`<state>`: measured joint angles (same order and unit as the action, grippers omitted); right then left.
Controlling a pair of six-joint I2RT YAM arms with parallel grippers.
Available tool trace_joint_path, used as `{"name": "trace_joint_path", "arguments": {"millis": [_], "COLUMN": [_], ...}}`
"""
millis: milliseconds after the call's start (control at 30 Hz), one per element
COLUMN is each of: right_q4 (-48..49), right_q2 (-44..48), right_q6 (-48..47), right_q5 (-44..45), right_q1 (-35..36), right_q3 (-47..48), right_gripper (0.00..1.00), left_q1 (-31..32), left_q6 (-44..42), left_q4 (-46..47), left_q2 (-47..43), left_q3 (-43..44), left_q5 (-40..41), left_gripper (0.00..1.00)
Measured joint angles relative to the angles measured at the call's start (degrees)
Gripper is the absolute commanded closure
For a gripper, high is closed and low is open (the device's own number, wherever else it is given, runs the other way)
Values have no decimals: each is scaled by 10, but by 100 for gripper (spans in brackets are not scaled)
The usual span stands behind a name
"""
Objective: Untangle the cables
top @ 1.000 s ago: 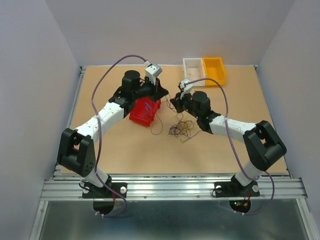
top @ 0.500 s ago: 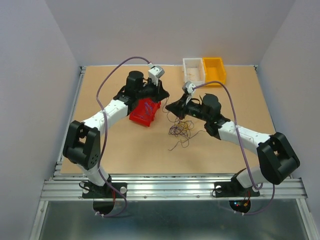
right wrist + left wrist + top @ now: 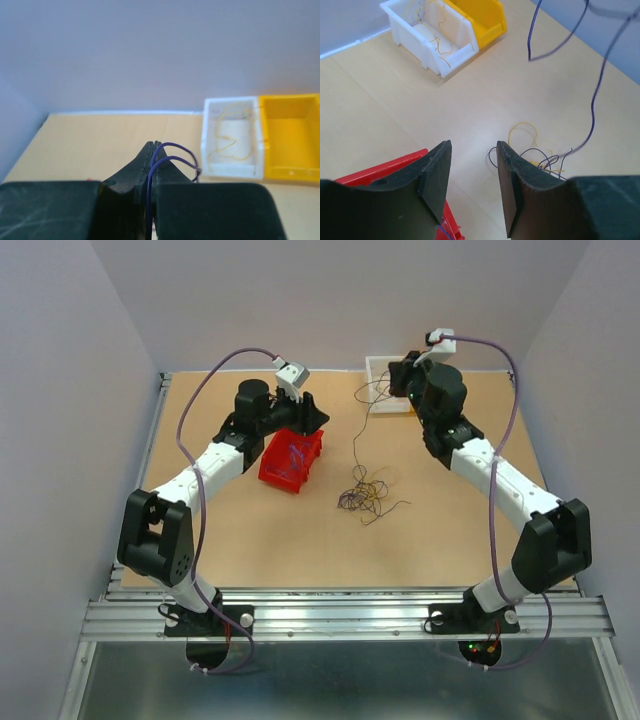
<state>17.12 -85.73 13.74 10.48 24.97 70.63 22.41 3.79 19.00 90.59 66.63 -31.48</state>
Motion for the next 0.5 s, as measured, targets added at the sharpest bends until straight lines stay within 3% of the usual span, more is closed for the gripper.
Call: {"name": "trace_joint_path", "arguments": {"millis": [167,500], "right_q4": [-19,-49], "right_q2": [-64,-209], "right_q6": [31,51], "right_q5": [57,120], "right_q1": [-66,-120], "right_q3": [99,313], "right_gripper": [100,99], "left_q1": [1,1], "left_q6": [1,1], "left_q4": [4,10], "left_q2": [0,0], "left_q3": [-5,-7], "left_q5": [8,5], "left_gripper": [31,31]}}
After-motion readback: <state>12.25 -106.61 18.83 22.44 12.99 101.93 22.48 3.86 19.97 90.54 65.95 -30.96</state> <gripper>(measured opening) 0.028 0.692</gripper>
